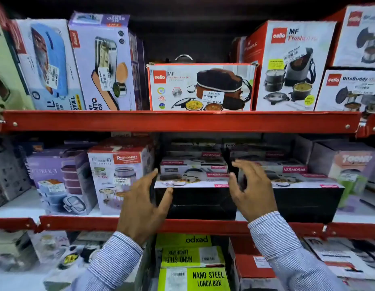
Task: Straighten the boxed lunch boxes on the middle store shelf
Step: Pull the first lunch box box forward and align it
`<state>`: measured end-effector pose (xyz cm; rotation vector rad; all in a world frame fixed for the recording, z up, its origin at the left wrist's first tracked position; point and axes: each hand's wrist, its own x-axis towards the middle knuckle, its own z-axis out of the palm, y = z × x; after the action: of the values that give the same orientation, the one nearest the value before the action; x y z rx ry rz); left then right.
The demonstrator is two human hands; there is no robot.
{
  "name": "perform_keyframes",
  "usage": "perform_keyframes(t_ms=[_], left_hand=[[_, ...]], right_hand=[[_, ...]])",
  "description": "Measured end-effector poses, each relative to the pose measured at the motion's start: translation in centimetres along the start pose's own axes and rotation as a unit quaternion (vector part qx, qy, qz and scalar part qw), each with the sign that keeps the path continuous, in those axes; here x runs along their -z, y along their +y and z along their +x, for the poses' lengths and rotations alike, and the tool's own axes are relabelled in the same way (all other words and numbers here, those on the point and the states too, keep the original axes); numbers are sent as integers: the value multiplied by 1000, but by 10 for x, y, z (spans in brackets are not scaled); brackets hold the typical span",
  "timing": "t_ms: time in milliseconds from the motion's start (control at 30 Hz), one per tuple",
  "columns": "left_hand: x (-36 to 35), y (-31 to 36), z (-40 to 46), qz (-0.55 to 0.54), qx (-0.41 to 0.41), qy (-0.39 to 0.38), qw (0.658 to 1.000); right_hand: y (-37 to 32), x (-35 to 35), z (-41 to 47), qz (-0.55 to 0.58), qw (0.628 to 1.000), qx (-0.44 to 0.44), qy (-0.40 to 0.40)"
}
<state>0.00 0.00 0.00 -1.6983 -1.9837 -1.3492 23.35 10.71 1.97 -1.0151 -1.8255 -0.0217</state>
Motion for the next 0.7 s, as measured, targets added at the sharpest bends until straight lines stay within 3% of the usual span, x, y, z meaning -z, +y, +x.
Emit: perform_keyframes(t_ms=[67,300,433,567,700], left_hand=[[-12,-7,-4,-33,88,-25,995],[-39,-18,8,-163,254,-129,945],[-30,-22,12,-277,274,-77,918],[-12,-22,14,-358,267,-31,894],[-8,-24,18,-376,248,-6,892]], right_hand=[[8,-8,-6,26,993,-108,-47],[22,-30,0,95,939,-293,-156],[30,-19,-5,207,910,-347,-97],[34,-2,-9,259,904,-339,-33],[31,2,-8,227,919,-323,6]])
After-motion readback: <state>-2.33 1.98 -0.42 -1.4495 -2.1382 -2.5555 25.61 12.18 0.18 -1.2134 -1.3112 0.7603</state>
